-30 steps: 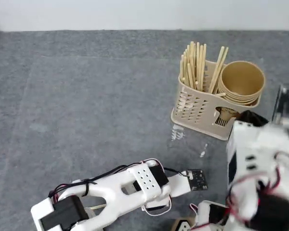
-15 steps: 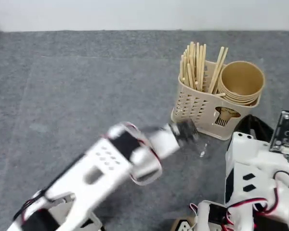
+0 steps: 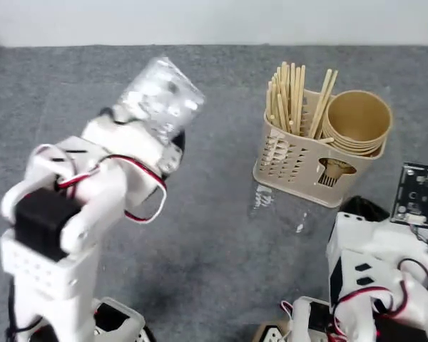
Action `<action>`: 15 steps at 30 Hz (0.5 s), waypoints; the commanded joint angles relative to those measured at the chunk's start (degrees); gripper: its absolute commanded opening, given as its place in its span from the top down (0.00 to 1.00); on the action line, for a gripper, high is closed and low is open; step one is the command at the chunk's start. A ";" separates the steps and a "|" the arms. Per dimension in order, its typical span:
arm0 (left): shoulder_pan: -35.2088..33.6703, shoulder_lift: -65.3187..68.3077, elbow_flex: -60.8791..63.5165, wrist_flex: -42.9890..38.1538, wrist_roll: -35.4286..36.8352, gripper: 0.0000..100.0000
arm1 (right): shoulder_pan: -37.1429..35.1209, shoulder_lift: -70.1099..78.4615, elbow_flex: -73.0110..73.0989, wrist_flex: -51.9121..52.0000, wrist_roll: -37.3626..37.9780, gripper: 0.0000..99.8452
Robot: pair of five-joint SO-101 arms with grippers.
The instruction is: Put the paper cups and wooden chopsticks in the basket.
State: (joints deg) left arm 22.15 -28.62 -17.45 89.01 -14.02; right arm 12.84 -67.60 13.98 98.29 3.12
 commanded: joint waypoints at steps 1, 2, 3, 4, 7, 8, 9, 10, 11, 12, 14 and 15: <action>-0.53 -2.11 -4.44 -7.91 5.27 0.99 | -1.36 -0.31 1.49 1.80 0.00 0.99; -0.53 -2.20 -4.62 -9.93 6.33 0.99 | -2.33 -0.75 3.16 1.80 0.00 0.99; -0.26 -2.20 -4.70 -11.87 7.30 0.99 | -3.12 -1.36 5.19 1.71 0.00 0.99; -0.09 -2.20 -4.70 -14.24 8.62 0.99 | -3.65 -2.42 7.30 1.63 0.00 0.99; -0.09 -1.76 -4.53 -22.15 13.27 0.99 | -6.46 -6.99 12.57 0.22 -0.09 0.99; -0.09 -1.76 -4.44 -25.14 14.59 0.99 | -7.25 -8.84 14.51 -0.57 -0.97 0.99; 0.00 -1.67 -4.35 -28.13 15.74 0.99 | -8.13 -10.95 16.70 -1.54 -2.37 0.99; 0.09 -1.67 -4.26 -31.12 16.79 0.99 | -8.92 -13.05 18.90 -2.51 -3.87 0.99; 0.88 -1.58 -4.26 -33.93 17.85 0.99 | -9.89 -15.16 21.36 -3.74 -4.84 0.99; 2.20 -1.32 -4.26 -36.31 18.81 0.99 | -10.95 -17.19 23.74 -4.88 -5.54 0.99; 4.66 -0.18 -4.35 -40.18 20.04 0.99 | -13.23 -21.05 28.48 -6.29 -5.98 0.99; 6.15 0.44 -4.35 -41.67 20.48 0.99 | -14.37 -22.99 30.86 -6.64 -6.07 0.99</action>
State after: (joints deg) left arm 24.97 -29.41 -19.91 53.32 4.44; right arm 1.23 -86.15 40.09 94.15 -1.80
